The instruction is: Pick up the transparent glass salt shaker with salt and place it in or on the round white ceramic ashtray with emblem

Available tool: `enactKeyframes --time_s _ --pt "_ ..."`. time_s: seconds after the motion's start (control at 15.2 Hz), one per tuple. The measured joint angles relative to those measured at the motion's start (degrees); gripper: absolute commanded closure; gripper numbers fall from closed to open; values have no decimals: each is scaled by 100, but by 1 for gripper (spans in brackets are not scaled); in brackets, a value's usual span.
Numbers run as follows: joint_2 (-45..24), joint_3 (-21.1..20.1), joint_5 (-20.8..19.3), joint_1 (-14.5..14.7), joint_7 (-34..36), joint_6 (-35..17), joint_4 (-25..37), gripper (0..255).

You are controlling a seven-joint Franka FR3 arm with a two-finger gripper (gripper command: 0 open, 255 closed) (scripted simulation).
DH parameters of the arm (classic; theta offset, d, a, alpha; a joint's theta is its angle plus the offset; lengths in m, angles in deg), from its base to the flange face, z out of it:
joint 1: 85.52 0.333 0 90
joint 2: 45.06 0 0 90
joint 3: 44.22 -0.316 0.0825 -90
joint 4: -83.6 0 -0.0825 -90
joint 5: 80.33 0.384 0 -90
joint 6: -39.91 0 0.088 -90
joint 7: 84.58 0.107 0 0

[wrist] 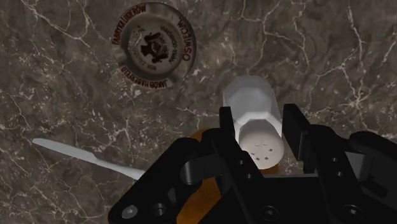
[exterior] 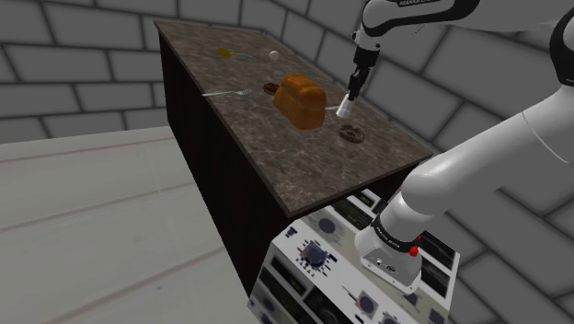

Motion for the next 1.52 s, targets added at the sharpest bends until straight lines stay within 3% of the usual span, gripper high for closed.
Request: enactKeyframes --time_s 0.66,1.52 --pt "-785 975 -90 -475 -1462 -76 932 255" --pt "-1100 1126 -81 -530 -1508 -1046 275 255"
